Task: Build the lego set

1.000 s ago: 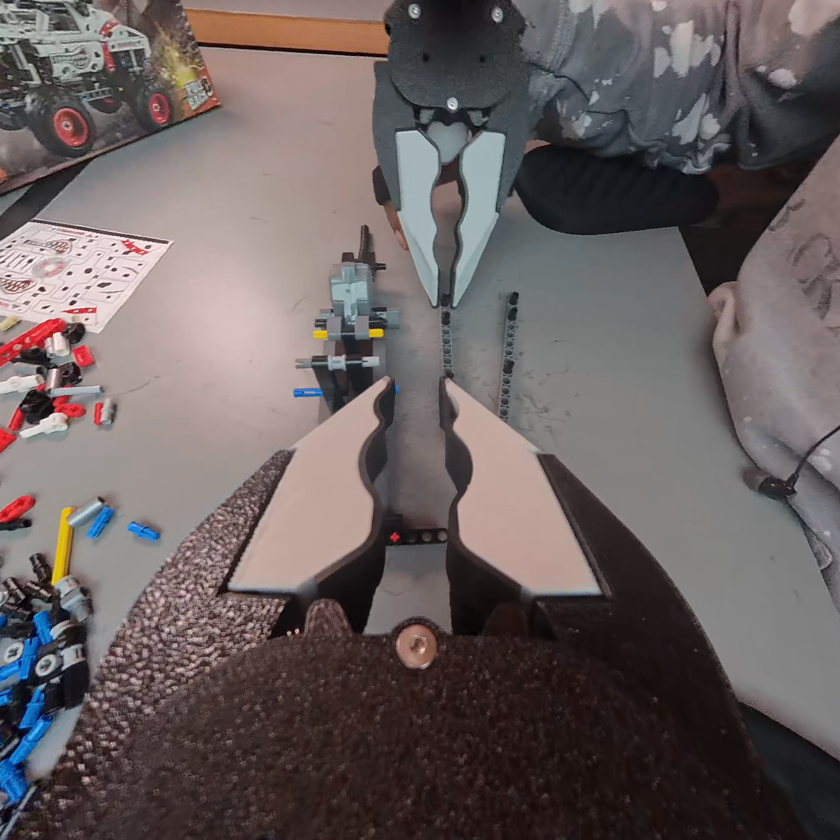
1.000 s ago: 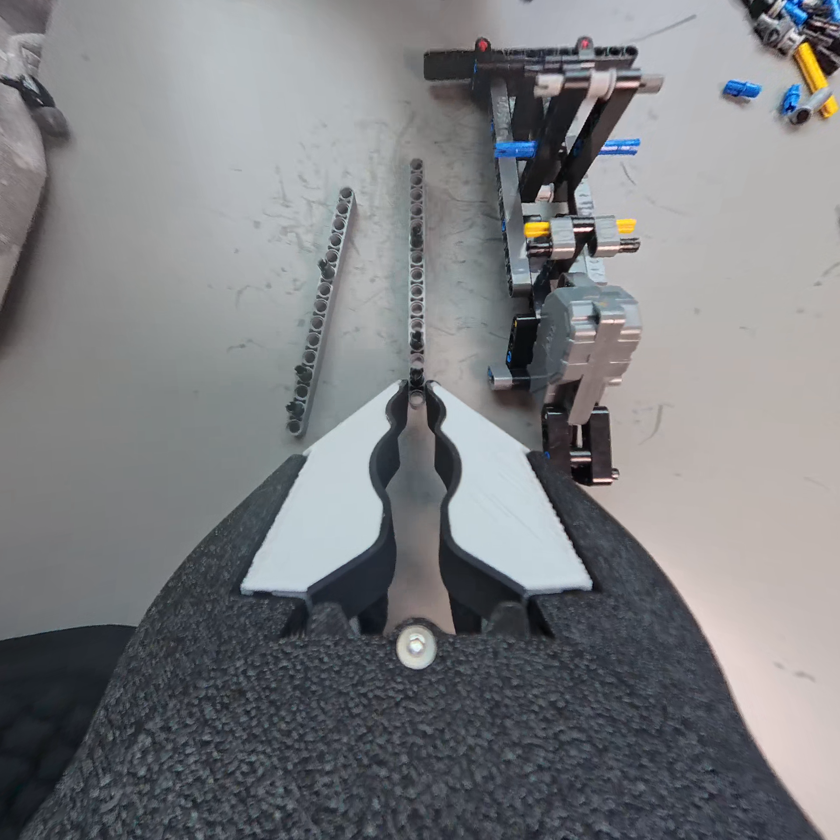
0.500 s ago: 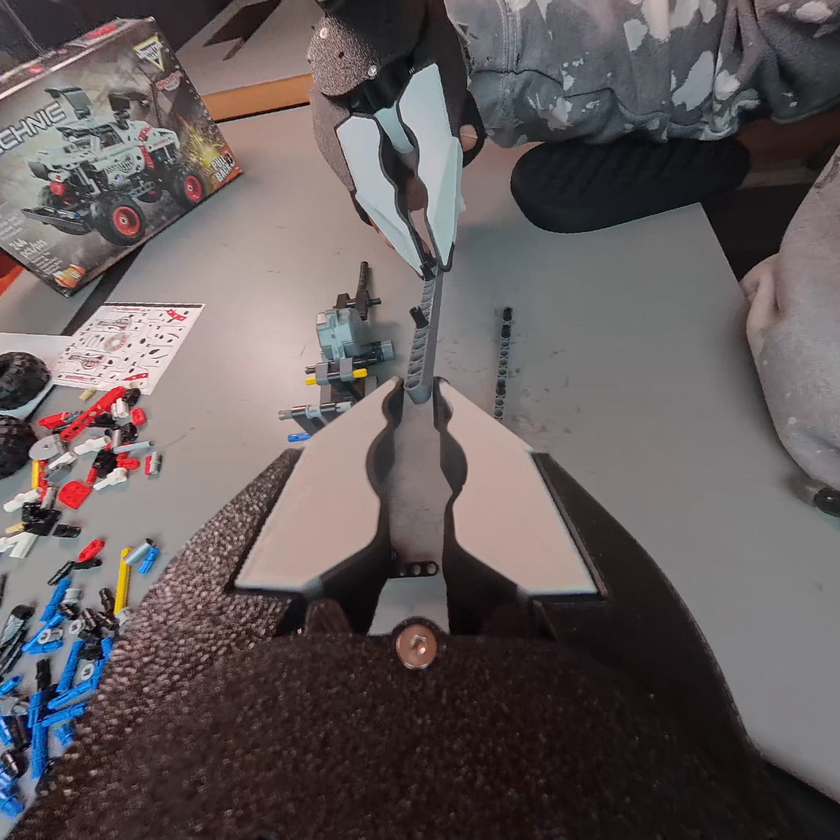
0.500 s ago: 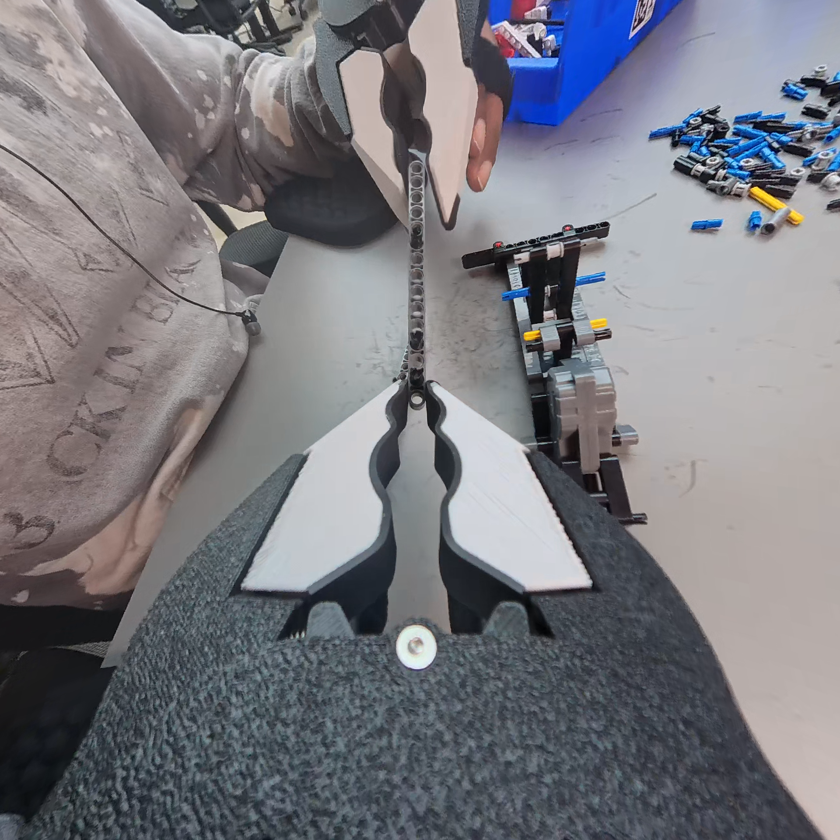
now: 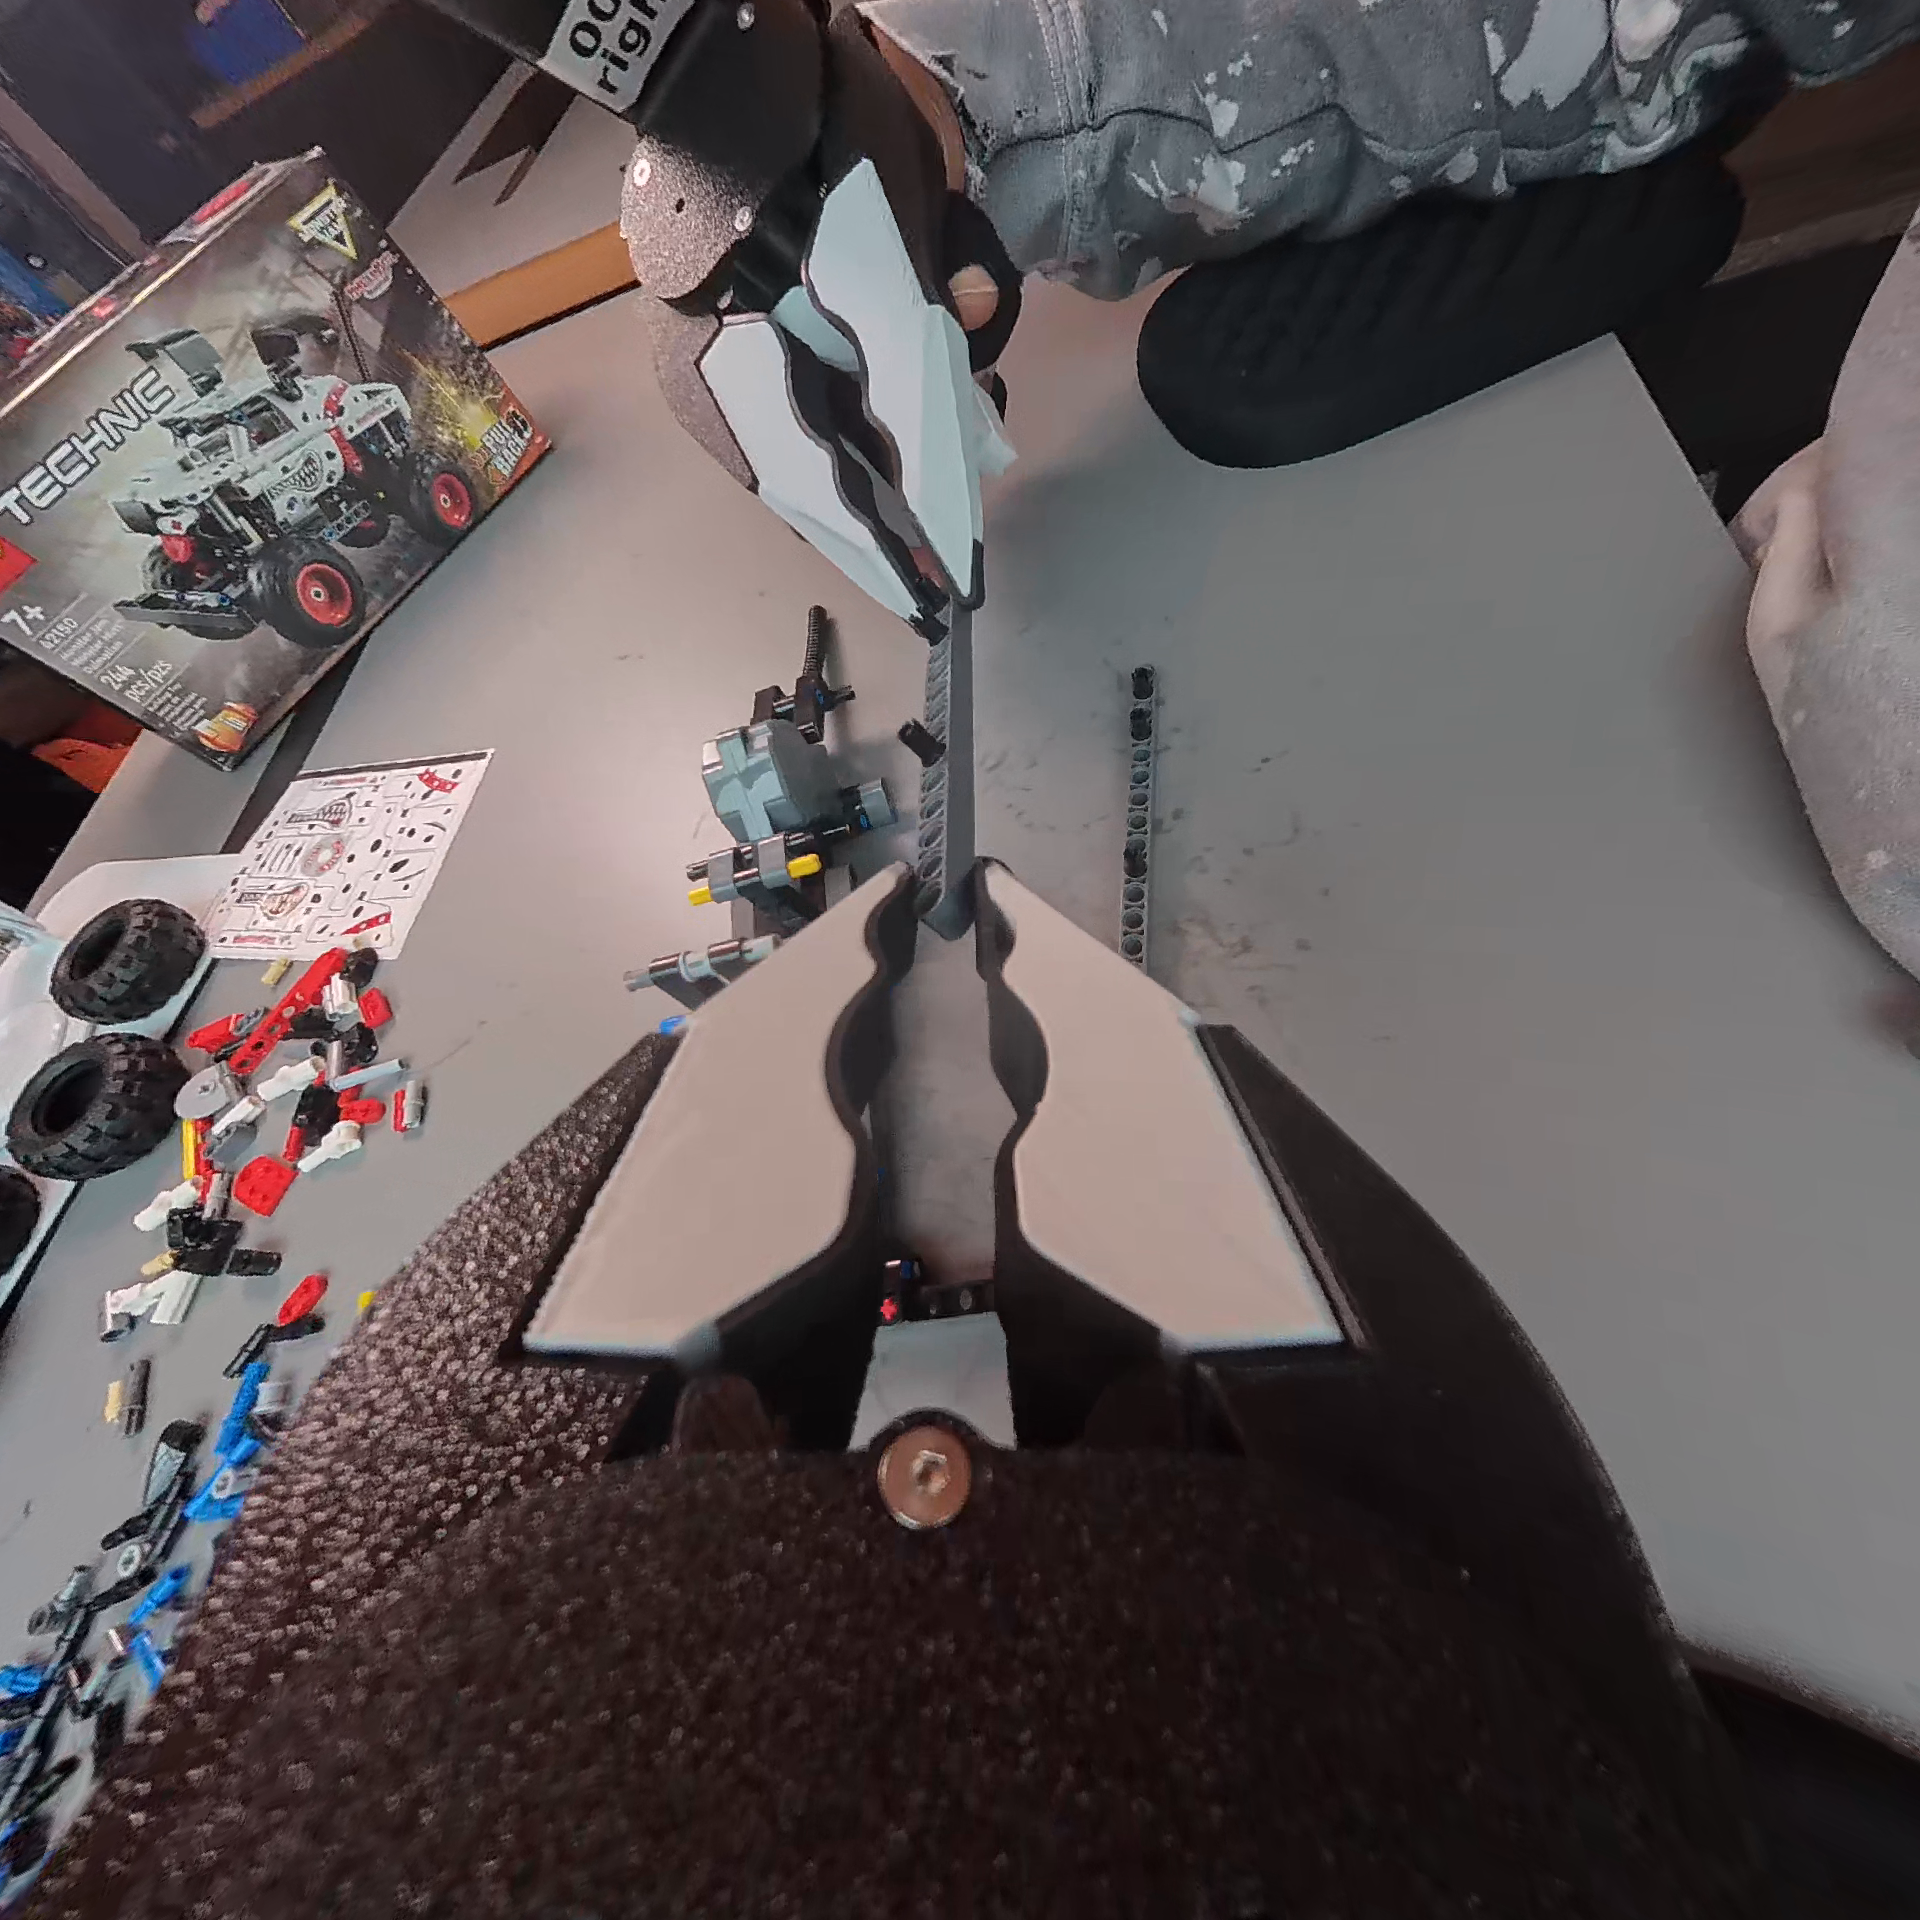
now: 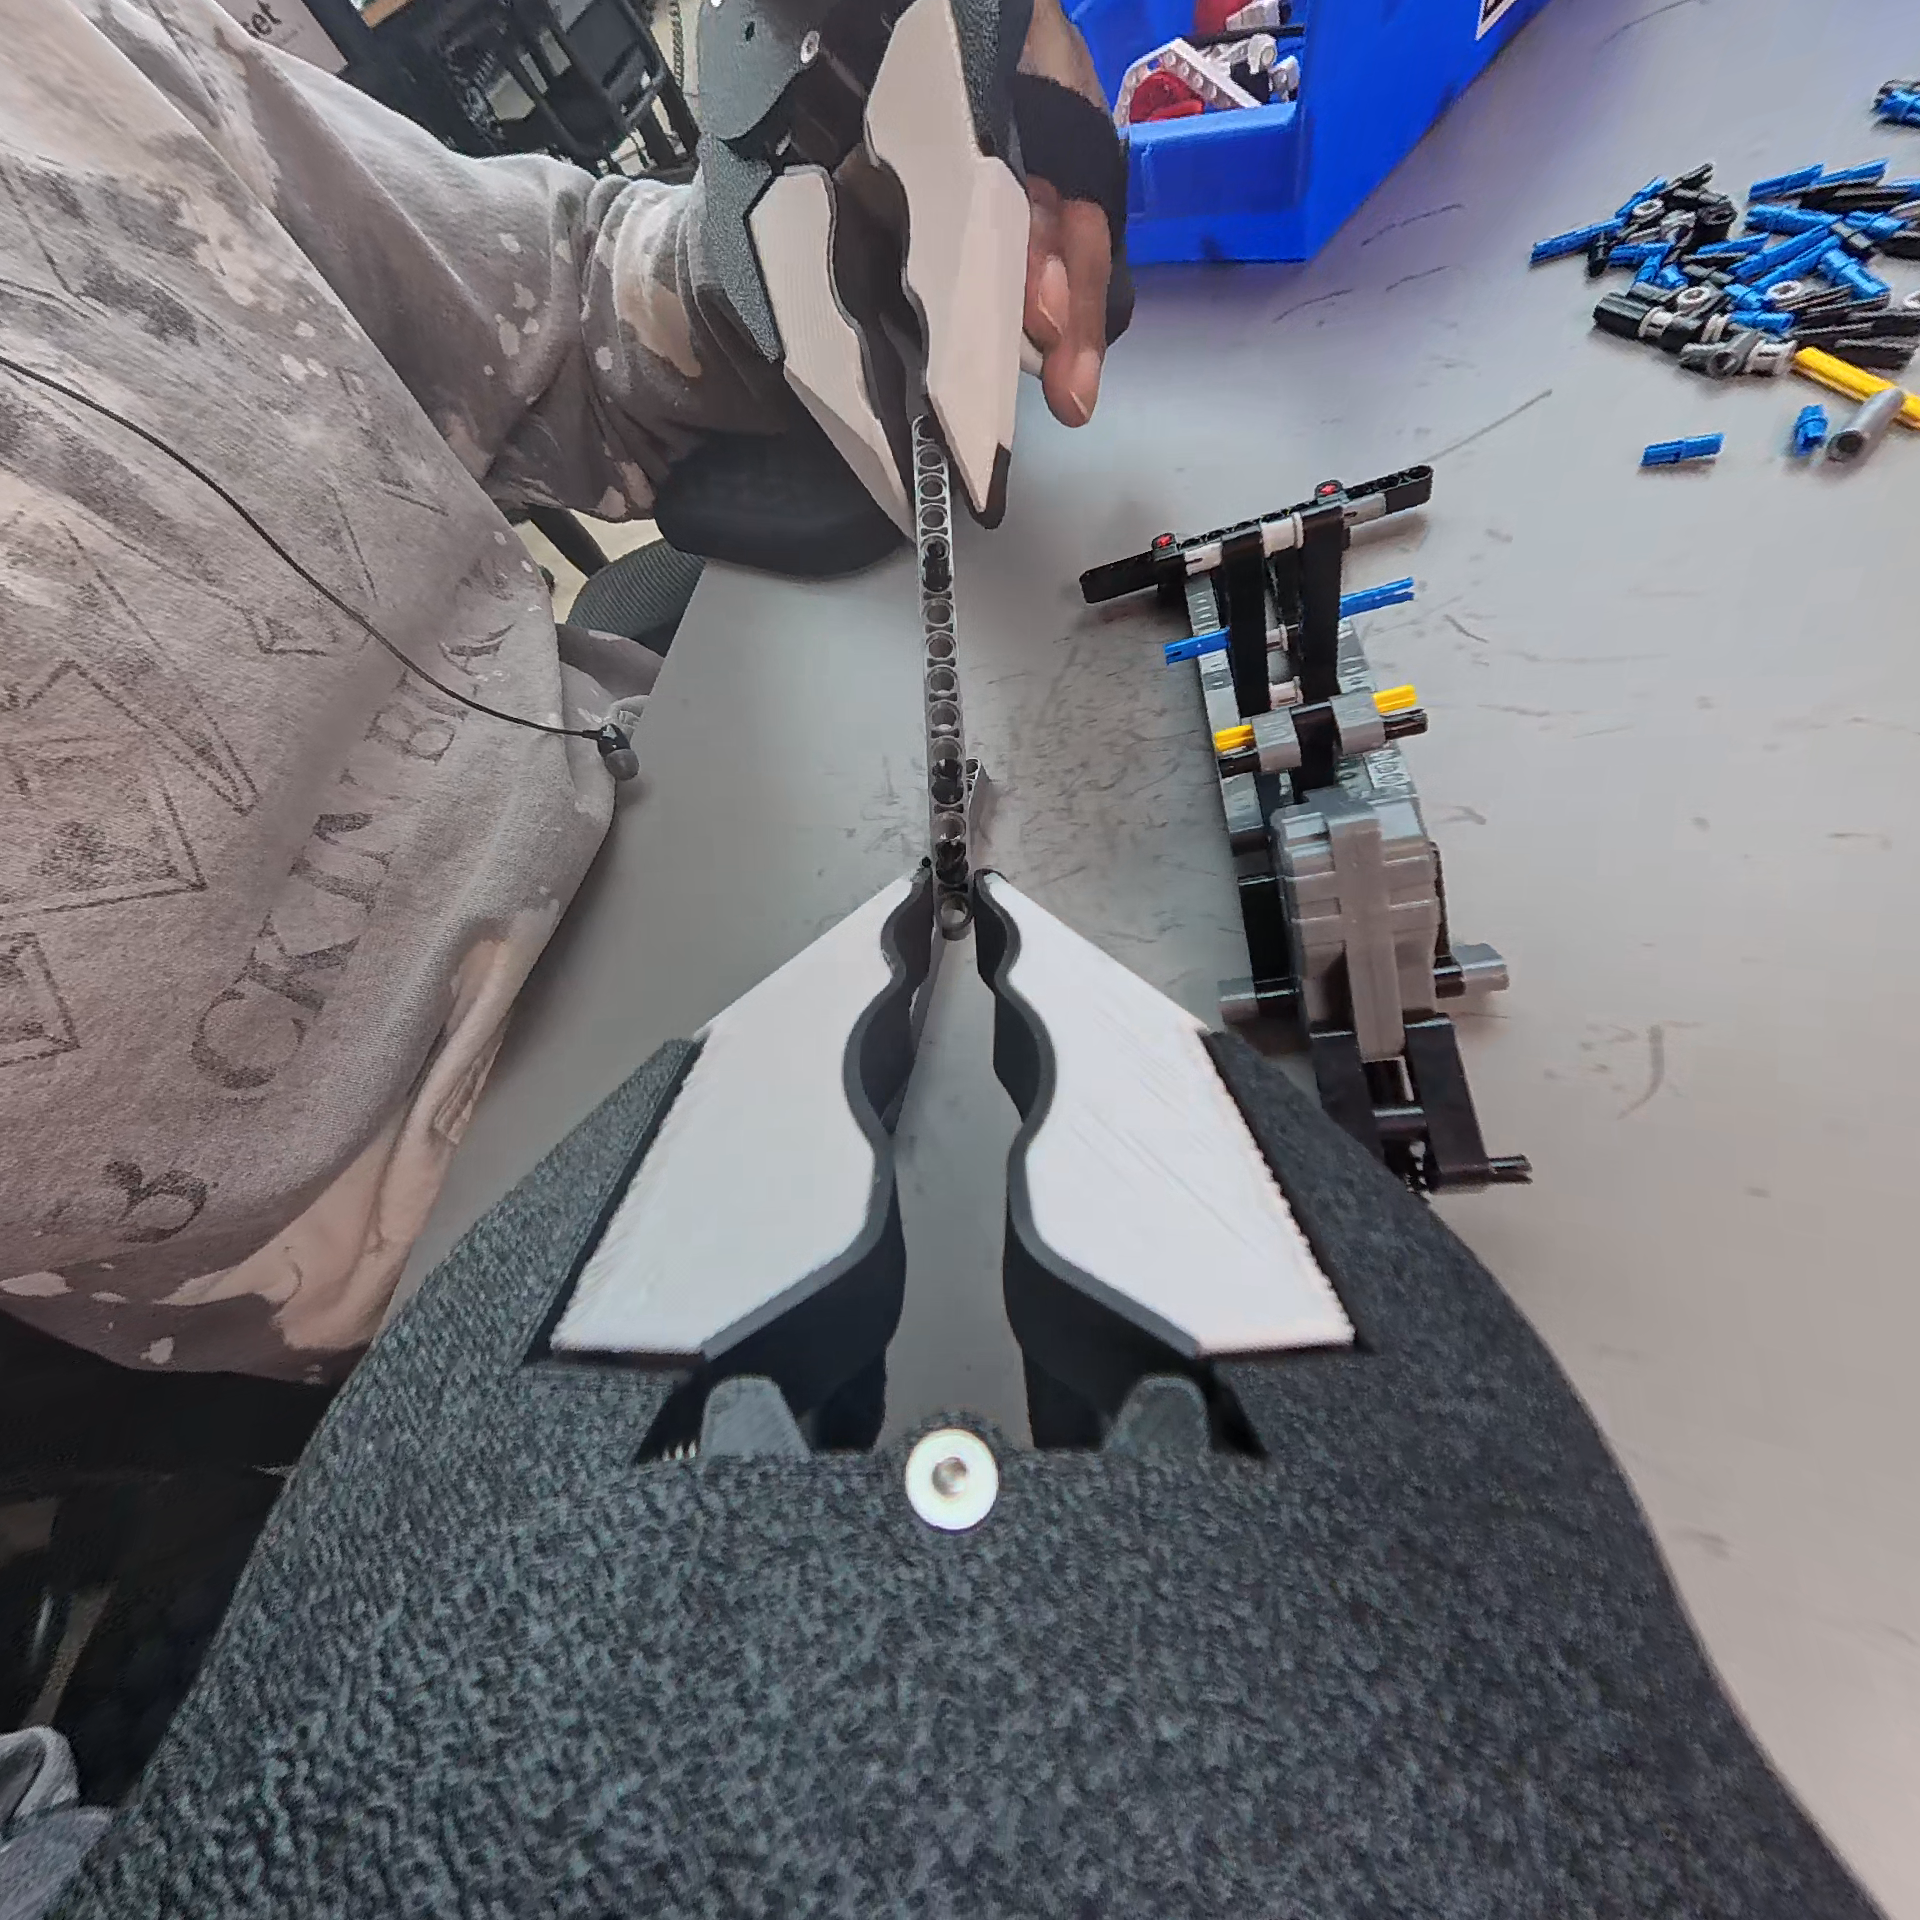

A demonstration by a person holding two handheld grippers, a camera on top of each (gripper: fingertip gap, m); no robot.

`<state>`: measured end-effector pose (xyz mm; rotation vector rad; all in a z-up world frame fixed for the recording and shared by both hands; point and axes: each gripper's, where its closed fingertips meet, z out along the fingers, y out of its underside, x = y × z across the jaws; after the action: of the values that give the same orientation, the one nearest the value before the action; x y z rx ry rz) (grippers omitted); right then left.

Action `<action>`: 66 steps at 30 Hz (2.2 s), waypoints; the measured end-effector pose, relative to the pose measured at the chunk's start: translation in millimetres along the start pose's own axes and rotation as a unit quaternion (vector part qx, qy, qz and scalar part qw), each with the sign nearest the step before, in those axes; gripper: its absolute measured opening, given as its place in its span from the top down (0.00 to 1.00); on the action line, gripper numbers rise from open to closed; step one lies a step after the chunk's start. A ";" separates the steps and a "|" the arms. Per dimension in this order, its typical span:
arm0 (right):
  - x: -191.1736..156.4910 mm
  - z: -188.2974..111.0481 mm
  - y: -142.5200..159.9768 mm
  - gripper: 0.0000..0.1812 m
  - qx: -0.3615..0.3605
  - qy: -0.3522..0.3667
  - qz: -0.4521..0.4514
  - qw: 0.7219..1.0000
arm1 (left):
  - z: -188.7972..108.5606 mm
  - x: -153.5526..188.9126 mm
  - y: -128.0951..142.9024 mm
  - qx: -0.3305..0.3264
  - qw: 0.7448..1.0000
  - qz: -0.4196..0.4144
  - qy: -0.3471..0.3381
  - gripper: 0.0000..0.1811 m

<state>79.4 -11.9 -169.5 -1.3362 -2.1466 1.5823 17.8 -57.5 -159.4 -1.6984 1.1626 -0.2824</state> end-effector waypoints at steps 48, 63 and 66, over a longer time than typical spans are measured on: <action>19.6 -16.2 -27.5 0.95 0.042 0.115 -0.065 0.990 | -1.3 -26.9 -0.8 0.079 0.973 -0.215 0.013 0.96; 86.5 -77.4 82.5 0.95 -0.202 0.238 -0.049 0.949 | -20.5 -42.1 -6.5 0.131 0.967 -0.218 0.017 0.96; 86.1 -77.6 82.9 0.96 -0.212 0.223 -0.037 0.951 | -21.6 -43.9 -5.1 0.128 0.967 -0.218 0.013 0.95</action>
<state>120.4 107.4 -235.9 -1.5225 -2.2650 0.7090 -15.8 -35.3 -131.0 -1.7053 0.7200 -0.6978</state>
